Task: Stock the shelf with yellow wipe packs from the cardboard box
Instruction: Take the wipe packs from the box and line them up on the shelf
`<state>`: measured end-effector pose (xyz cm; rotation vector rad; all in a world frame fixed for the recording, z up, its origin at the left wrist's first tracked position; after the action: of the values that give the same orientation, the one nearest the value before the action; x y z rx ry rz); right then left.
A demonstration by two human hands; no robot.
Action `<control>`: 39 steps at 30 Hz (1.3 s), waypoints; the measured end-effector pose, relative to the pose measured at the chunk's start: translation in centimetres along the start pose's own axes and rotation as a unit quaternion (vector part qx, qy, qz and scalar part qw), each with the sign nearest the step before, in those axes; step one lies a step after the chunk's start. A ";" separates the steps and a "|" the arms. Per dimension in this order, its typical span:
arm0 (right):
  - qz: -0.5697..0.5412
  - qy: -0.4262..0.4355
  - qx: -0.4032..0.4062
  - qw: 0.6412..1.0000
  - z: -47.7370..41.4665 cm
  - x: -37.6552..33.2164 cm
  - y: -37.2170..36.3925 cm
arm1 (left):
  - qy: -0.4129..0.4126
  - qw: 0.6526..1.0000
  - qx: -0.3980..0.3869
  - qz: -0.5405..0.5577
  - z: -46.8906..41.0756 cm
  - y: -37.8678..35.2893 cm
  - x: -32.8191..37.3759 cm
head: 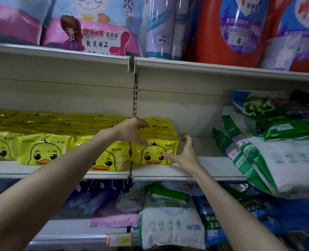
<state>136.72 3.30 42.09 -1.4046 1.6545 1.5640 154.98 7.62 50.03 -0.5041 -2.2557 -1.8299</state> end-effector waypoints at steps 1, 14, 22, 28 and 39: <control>-0.003 0.013 0.002 1.000 0.4 -0.8 0.3 | 0.000 1.000 0.012 0.012 0.6 0.5 0.3; -0.089 0.131 -0.009 0.987 8.4 -12.1 -1.1 | 0.085 0.956 0.178 0.218 18.1 7.2 0.8; -0.147 0.170 -0.077 0.972 14.8 -20.0 -8.9 | 0.161 0.922 0.250 0.248 32.9 10.5 -3.1; -0.162 0.191 -0.124 0.960 19.5 -25.6 -16.4 | 0.179 0.909 0.278 0.253 41.5 13.7 -6.8; -0.182 0.176 -0.180 0.950 30.6 -34.9 -36.6 | 0.211 0.907 0.282 0.231 60.2 19.3 -20.8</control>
<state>172.50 49.89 48.12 -2.1479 1.2148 1.5060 185.29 66.82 47.01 -0.4283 -2.0001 -0.8921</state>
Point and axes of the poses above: each hand's wrist, its own z-axis away from the middle knuckle, its own y-axis out of the back of the hand, x = y × z, the point moved 10 cm from there along -z, towards the middle knuckle
